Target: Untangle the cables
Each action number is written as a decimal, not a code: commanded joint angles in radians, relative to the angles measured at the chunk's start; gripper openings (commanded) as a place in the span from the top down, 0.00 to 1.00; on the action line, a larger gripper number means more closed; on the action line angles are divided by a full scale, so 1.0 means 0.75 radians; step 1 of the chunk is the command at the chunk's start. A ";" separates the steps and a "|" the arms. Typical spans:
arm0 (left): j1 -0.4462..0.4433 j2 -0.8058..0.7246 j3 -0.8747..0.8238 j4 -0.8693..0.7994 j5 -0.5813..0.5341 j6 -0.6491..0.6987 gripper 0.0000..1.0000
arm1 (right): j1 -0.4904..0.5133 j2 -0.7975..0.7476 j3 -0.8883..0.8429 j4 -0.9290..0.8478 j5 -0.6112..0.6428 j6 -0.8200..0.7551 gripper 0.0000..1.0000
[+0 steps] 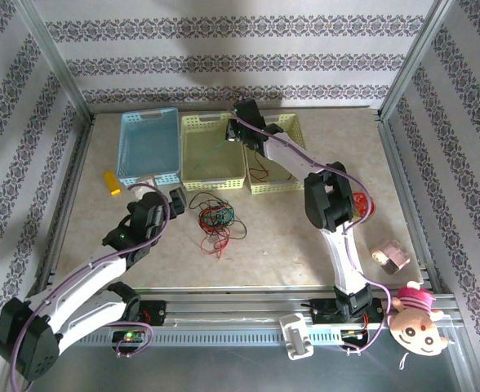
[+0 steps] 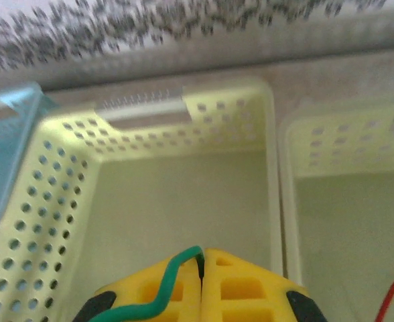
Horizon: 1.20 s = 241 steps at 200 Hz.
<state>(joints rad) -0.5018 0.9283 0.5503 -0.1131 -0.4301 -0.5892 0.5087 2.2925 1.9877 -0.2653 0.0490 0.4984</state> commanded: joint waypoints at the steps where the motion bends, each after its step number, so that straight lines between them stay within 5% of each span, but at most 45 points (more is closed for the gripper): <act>1: 0.015 0.049 0.076 -0.012 0.098 0.057 0.01 | 0.019 -0.007 0.053 -0.029 -0.137 -0.004 0.62; 13: 0.016 0.065 0.076 0.030 0.145 0.068 0.01 | 0.019 -0.042 0.038 -0.014 -0.151 -0.022 0.48; 34: 0.017 0.085 0.070 0.075 0.208 0.073 0.01 | 0.019 -0.156 -0.046 0.021 -0.122 -0.073 0.40; 73: 0.016 0.163 0.062 0.119 0.338 0.054 0.01 | 0.019 -0.466 -0.424 0.123 -0.130 -0.104 0.39; 130: -0.005 0.382 0.064 0.229 0.539 -0.018 0.02 | 0.148 -0.883 -1.090 0.152 -0.426 -0.210 0.42; 192: -0.019 0.536 0.067 0.256 0.591 -0.068 0.03 | 0.353 -0.858 -1.264 -0.027 -0.543 -0.480 0.48; 241: -0.019 0.569 0.048 0.212 0.562 -0.115 0.07 | 0.446 -0.733 -1.161 -0.153 -0.634 -0.621 0.50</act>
<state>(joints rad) -0.5095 1.3434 0.5831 0.0483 0.0132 -0.6331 0.8162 1.7004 1.0653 -0.3191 -0.3603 0.1173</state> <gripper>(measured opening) 0.936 0.505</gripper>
